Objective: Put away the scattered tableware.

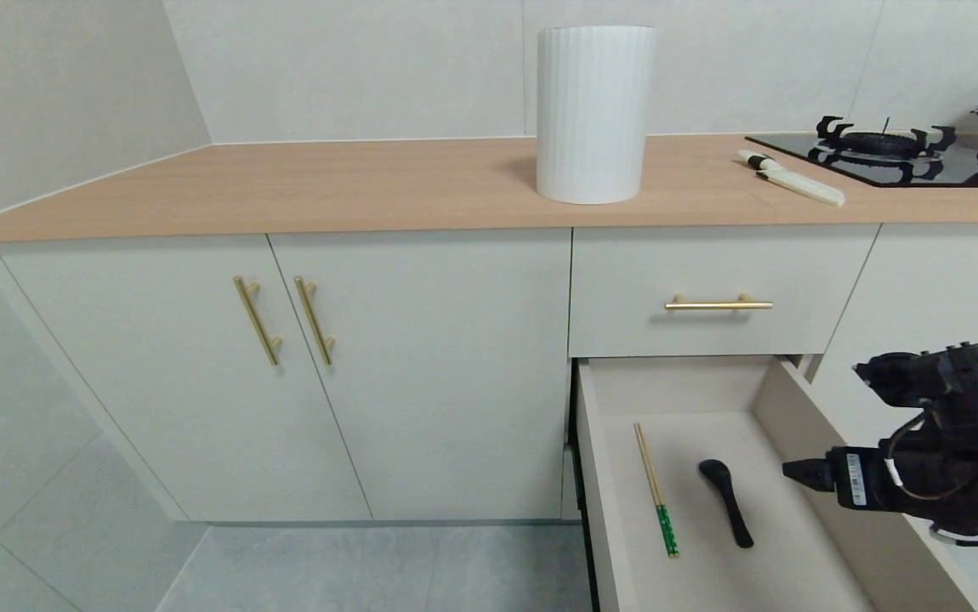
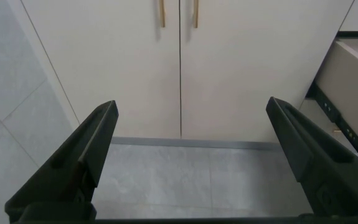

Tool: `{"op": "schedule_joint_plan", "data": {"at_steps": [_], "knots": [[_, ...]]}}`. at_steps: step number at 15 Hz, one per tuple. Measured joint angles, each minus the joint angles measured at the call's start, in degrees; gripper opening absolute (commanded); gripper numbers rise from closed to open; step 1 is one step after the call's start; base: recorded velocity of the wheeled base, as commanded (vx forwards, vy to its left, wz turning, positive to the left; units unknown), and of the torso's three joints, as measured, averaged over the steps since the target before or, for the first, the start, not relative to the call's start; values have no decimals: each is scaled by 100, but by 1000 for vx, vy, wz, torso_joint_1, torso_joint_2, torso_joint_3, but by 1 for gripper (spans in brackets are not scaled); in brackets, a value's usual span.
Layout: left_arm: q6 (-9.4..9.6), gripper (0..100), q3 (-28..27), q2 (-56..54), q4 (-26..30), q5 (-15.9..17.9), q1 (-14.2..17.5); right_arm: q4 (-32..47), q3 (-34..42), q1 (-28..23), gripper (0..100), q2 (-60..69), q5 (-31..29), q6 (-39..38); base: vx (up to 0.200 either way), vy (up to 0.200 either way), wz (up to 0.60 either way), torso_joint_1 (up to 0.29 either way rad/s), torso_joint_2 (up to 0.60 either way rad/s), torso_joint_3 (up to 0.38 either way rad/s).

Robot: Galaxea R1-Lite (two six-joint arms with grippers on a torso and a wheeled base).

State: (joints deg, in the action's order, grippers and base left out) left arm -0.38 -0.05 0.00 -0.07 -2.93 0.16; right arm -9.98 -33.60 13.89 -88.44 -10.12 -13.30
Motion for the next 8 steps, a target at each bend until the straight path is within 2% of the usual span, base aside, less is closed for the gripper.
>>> {"op": "schedule_joint_plan", "data": {"at_steps": [1, 5, 8], "knots": [[-9, 100, 0, 0, 0, -2, 0, 118, 118, 2, 100, 308, 16, -30, 0, 0, 0, 0, 0, 0], [-11, 100, -5, 0, 2, -5, 0, 887, 544, 138, 100, 1340, 51, -68, -200, 0, 0, 4, 1, 2], [-13, 100, -5, 0, 2, -5, 0, 1042, 797, 319, 100, 1832, 110, -84, -200, 0, 0, 2, 2, 2]]}}
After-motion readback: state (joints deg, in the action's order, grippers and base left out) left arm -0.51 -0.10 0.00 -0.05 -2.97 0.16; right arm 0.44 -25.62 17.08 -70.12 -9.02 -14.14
